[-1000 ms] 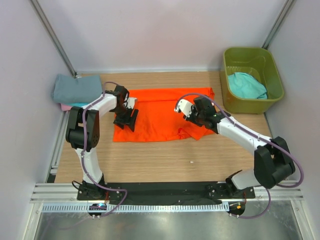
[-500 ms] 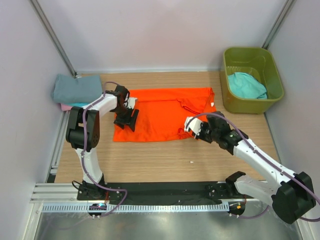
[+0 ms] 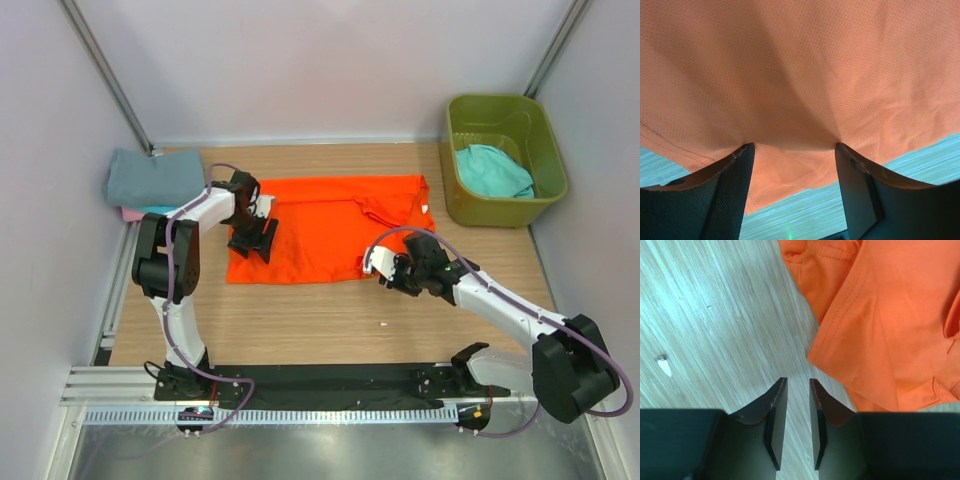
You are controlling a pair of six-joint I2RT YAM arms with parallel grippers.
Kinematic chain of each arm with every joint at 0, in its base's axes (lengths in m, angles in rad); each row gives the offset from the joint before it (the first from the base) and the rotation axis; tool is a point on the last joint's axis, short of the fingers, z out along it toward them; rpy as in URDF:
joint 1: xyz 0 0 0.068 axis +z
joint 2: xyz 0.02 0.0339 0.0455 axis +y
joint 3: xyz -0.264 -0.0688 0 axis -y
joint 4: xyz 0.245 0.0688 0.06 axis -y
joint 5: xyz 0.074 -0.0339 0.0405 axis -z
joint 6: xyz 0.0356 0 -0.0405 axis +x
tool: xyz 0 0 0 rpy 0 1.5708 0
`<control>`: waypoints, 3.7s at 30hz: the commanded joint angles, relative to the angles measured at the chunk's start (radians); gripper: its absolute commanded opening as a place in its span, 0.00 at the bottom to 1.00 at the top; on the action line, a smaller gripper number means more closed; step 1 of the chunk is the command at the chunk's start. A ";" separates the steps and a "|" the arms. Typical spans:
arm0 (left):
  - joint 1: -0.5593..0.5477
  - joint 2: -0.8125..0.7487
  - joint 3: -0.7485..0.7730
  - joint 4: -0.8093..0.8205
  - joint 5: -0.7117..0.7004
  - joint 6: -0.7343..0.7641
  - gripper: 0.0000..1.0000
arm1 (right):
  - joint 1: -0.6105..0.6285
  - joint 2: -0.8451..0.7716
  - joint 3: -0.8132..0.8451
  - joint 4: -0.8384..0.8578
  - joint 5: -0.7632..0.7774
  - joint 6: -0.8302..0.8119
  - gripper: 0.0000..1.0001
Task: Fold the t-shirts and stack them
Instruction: Fold the tshirt
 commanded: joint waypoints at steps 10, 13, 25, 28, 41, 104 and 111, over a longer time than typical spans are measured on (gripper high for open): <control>-0.003 0.012 -0.006 0.026 -0.011 0.014 0.67 | 0.000 0.109 0.005 0.125 -0.012 -0.051 0.36; -0.005 0.015 -0.006 0.026 -0.011 0.014 0.67 | 0.000 0.129 -0.002 0.149 -0.006 -0.054 0.36; -0.006 0.012 -0.005 0.023 -0.020 0.014 0.67 | 0.002 0.209 -0.025 0.238 0.033 -0.083 0.32; -0.008 0.012 -0.008 0.025 -0.022 0.016 0.67 | 0.002 0.217 -0.039 0.267 0.054 -0.088 0.32; -0.014 -0.014 -0.009 0.021 -0.031 0.022 0.67 | 0.000 0.116 0.036 0.163 0.117 -0.069 0.01; 0.273 -0.028 -0.124 -0.189 0.080 -0.012 0.35 | 0.002 -0.095 0.189 -0.089 0.174 0.072 0.01; 0.271 -0.009 -0.104 -0.195 0.113 -0.012 0.19 | 0.000 -0.096 0.179 -0.084 0.183 0.069 0.01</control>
